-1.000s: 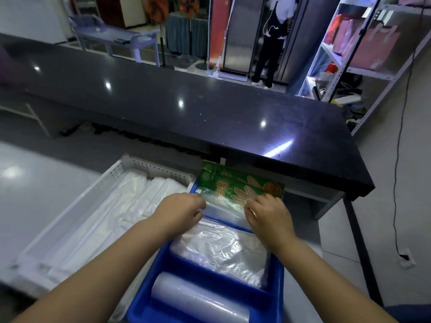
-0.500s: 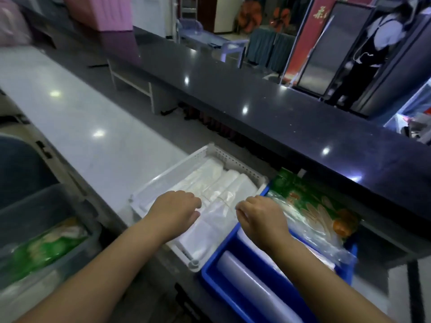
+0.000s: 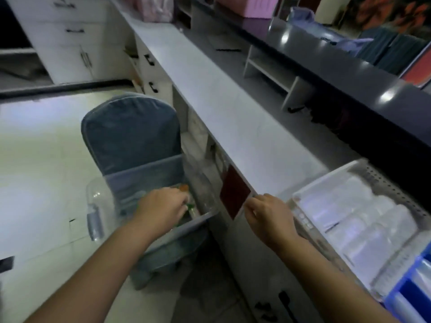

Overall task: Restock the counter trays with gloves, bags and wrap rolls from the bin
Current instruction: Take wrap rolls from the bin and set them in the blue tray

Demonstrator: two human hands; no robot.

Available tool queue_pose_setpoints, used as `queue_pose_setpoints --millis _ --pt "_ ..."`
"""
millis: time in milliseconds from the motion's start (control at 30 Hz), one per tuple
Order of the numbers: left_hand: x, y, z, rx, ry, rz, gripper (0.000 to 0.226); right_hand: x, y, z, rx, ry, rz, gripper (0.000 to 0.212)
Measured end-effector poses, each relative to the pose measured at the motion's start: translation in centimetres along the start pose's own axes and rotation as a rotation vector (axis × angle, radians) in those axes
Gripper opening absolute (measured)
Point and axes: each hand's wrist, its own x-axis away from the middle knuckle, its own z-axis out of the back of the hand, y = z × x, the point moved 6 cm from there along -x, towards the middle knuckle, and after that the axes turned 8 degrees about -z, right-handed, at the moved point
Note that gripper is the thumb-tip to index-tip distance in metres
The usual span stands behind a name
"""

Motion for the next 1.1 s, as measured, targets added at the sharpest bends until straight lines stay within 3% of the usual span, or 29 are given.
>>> queue_pose_setpoints --millis 133,300,700,967,1100 --pt "4.0 -8.2 0.6 0.010 0.001 0.144 0.021 -2.1 -4.8 -4.4 -0.011 -0.145 0.028 0.025" --pt "6.4 -14.1 -0.2 0.047 -0.011 0.275 0.021 -5.2 -8.3 -8.2 -0.019 -0.234 0.055 0.019" --pt "5.5 -21.7 -7.0 0.165 -0.116 0.592 0.023 -15.8 -7.8 -23.4 0.010 -0.508 0.080 0.024" --pt "4.1 -26.2 -12.5 0.227 -0.150 0.721 0.026 -17.3 -8.7 -36.5 0.061 -0.814 0.165 0.021" --pt "4.1 -27.6 -16.6 0.309 -0.195 0.735 0.028 -17.9 -9.5 -41.1 0.114 -0.801 0.171 0.018"
